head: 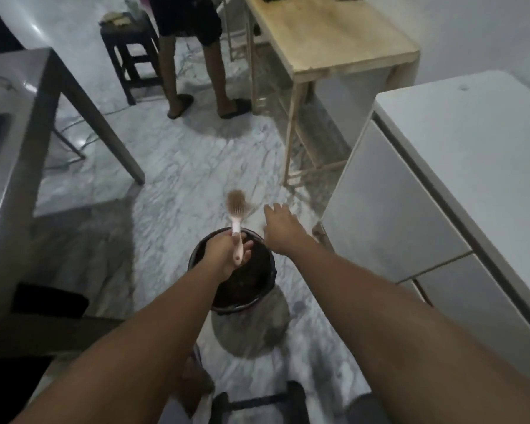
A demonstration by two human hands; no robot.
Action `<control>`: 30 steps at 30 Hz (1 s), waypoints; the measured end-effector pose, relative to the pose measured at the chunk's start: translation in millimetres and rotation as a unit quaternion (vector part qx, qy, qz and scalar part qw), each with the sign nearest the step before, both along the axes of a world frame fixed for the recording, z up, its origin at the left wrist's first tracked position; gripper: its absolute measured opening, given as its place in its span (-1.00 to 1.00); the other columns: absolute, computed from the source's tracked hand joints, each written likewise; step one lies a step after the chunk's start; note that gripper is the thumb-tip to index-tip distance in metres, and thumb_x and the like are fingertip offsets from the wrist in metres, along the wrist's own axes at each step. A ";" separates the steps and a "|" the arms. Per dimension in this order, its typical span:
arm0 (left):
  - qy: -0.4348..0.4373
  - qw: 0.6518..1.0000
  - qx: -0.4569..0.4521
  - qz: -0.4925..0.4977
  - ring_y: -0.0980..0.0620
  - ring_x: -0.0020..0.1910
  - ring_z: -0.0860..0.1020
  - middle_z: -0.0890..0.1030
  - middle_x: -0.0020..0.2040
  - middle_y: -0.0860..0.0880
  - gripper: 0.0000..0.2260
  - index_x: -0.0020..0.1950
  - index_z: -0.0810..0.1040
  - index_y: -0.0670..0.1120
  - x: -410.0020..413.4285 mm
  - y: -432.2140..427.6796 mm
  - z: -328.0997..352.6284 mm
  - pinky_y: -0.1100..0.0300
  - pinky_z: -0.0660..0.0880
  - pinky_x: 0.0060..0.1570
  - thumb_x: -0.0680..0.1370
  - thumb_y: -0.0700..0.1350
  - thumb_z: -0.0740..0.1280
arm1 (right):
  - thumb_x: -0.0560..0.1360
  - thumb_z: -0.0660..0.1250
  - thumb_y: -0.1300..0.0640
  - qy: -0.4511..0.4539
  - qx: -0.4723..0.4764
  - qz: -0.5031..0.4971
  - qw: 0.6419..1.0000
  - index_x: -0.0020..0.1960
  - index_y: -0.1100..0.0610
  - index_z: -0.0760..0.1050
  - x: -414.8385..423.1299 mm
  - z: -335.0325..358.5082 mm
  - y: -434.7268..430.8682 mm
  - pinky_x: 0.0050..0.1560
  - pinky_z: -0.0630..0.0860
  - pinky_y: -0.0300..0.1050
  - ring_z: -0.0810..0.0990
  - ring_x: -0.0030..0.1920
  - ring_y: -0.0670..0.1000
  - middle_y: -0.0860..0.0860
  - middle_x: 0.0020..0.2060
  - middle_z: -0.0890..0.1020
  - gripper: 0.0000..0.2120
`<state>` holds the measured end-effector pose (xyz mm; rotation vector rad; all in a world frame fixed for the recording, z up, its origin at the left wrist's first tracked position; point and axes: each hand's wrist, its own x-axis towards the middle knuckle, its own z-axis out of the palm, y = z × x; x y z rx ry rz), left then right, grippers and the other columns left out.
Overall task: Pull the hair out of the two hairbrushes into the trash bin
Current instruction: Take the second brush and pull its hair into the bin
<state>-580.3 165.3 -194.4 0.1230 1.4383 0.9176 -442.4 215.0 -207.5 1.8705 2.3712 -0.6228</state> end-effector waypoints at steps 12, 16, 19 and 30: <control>-0.038 0.999 -0.017 -0.034 0.01 -0.03 0.64 0.61 0.12 -0.03 -0.68 0.43 0.41 -0.11 -74.0 -49.4 -213.5 0.11 0.57 -0.26 0.67 -0.23 0.16 | 0.56 0.26 0.27 0.142 -0.042 -0.027 0.989 0.51 0.11 0.29 -77.8 -197.0 -27.2 0.37 0.39 -0.01 0.44 0.39 0.14 0.12 0.40 0.47 -0.47; -0.034 0.999 0.003 -0.042 0.00 -0.01 0.63 0.60 0.14 -0.03 -0.68 0.44 0.40 -0.12 -89.6 -69.0 -245.5 0.09 0.55 -0.20 0.67 -0.24 0.15 | 0.57 0.28 0.20 0.121 -0.050 -0.030 0.991 0.56 0.11 0.19 -89.8 -235.3 -43.9 0.41 0.35 -0.02 0.40 0.43 0.16 0.16 0.43 0.42 -0.41; -0.034 0.999 0.017 -0.038 0.00 -0.03 0.63 0.58 0.20 -0.07 -0.67 0.44 0.39 -0.14 -97.6 -87.2 -244.2 0.12 0.56 -0.28 0.67 -0.25 0.15 | 0.56 0.32 0.18 0.128 -0.042 -0.045 0.990 0.56 0.12 0.19 -93.9 -236.1 -55.7 0.42 0.34 -0.01 0.39 0.43 0.17 0.18 0.43 0.41 -0.39; -0.040 0.995 0.050 -0.080 0.02 -0.20 0.54 0.57 0.12 -0.12 -0.74 0.34 0.45 -0.19 -101.7 -90.9 -240.2 0.21 0.47 -0.46 0.67 -0.26 0.16 | 0.55 0.36 0.20 0.198 0.017 -0.063 0.978 0.38 0.17 0.50 -96.6 -230.9 -55.7 0.30 0.33 -0.29 0.56 0.30 0.09 0.14 0.25 0.62 -0.60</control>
